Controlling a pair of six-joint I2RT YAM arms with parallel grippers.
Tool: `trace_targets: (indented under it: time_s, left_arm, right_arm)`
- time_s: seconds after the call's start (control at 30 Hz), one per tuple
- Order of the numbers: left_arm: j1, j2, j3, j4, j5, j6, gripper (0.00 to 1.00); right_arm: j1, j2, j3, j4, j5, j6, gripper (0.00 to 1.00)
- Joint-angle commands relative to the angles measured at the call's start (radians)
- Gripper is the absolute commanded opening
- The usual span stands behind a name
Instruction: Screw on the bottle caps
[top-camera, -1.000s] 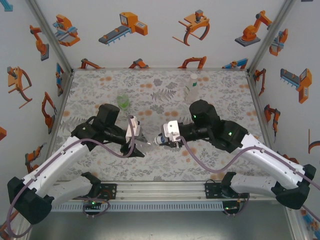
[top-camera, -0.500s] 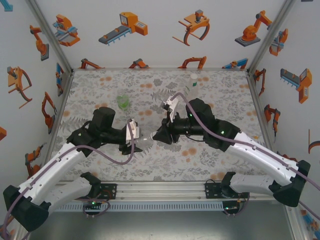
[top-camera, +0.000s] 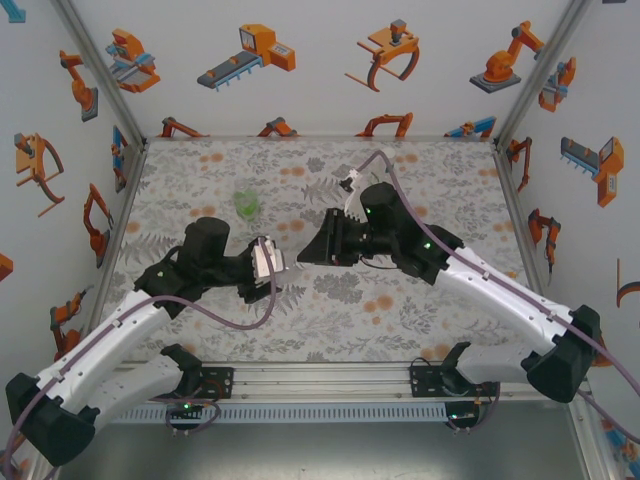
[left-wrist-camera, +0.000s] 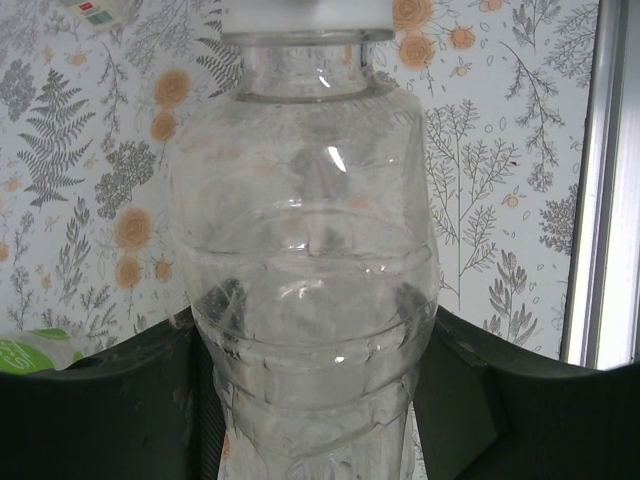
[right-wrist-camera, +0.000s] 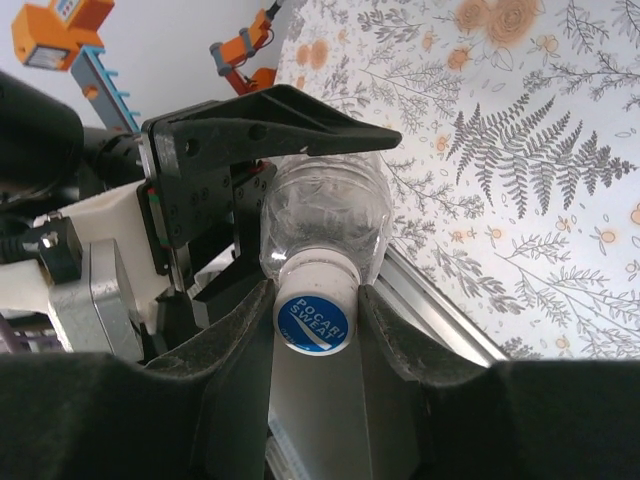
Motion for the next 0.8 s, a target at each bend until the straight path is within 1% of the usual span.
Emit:
trace_targets:
  time_s: [0.0,0.07,0.13,0.2,0.27,0.33,0.47,0.53,0.6,0.63,0.7,0.77]
  left_arm:
    - [-0.006,0.013,0.046,0.162,-0.004,-0.076,0.0]
    - [-0.006,0.023,0.058,0.176,-0.019,-0.12,0.0]
    - [-0.007,0.025,0.057,0.197,-0.019,-0.147,0.0]
    - [-0.007,0.02,0.051,0.212,0.0,-0.149,0.0]
    - [-0.007,0.017,0.046,0.211,0.006,-0.134,0.0]
    - [-0.008,0.008,0.039,0.216,-0.035,-0.133,0.0]
    - [-0.01,0.002,0.034,0.237,-0.167,-0.158,0.0]
    - [-0.01,0.004,0.035,0.239,-0.2,-0.16,0.0]
    - [-0.009,0.006,0.033,0.235,-0.208,-0.156,0.0]
    - [-0.009,0.003,0.031,0.229,-0.194,-0.145,0.0]
    - [-0.01,-0.008,0.018,0.231,-0.144,-0.115,0.0]
    - [-0.01,-0.025,0.002,0.244,-0.09,-0.096,0.0]
  right_arm:
    - [0.012,0.024,-0.003,-0.072,0.038,0.084,0.0]
    - [0.012,0.013,-0.022,-0.032,0.082,0.095,0.0]
    - [0.009,0.009,-0.051,0.053,0.085,0.12,0.0]
    - [0.0,0.022,-0.062,0.117,0.07,0.148,0.0]
    - [-0.006,0.033,-0.064,0.139,0.066,0.167,0.01]
    - [-0.012,0.04,-0.063,0.155,0.06,0.194,0.05]
    - [-0.017,0.038,-0.075,0.193,0.085,0.232,0.07]
    - [-0.016,0.032,-0.088,0.226,0.102,0.248,0.08]
    - [-0.017,0.027,-0.098,0.263,0.108,0.253,0.13]
    - [-0.016,0.024,-0.103,0.283,0.11,0.246,0.17]
    - [-0.016,0.014,-0.11,0.321,0.11,0.219,0.26]
    - [-0.017,0.001,-0.098,0.31,0.107,0.152,0.39]
